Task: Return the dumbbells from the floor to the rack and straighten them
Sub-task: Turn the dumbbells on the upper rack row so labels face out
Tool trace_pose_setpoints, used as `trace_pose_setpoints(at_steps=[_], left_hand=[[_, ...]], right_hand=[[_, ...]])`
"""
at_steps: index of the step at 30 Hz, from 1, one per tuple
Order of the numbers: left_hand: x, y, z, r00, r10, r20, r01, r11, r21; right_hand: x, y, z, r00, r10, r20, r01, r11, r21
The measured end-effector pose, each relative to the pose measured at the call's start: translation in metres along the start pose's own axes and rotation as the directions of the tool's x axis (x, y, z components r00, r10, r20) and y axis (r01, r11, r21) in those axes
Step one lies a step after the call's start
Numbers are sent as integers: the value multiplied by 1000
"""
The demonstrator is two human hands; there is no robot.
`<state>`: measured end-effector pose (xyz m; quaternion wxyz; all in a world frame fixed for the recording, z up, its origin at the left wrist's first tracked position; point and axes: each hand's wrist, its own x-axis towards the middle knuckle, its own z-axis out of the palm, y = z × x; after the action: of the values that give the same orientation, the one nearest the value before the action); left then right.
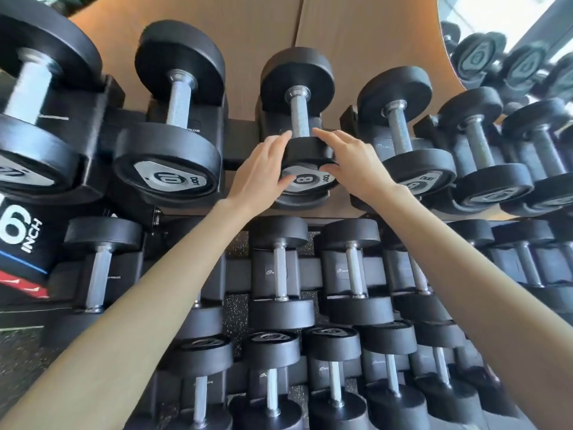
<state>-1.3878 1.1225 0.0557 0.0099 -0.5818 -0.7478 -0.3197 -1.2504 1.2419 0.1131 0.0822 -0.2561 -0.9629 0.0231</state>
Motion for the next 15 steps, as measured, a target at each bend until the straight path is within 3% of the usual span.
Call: trace_pose_setpoints(at_steps=[7, 11, 15], left_hand=[[22, 14, -1, 999, 8, 39, -7, 1000, -24], [27, 15, -6, 996, 15, 90, -16, 1000, 7], [39, 22, -5, 987, 10, 160, -12, 1000, 9]], right_hand=[[-7, 14, 21, 980, 167, -109, -118, 927, 356], [-14, 30, 41, 949, 314, 14, -268, 787, 556], [-14, 34, 57, 922, 387, 27, -308, 690, 655]])
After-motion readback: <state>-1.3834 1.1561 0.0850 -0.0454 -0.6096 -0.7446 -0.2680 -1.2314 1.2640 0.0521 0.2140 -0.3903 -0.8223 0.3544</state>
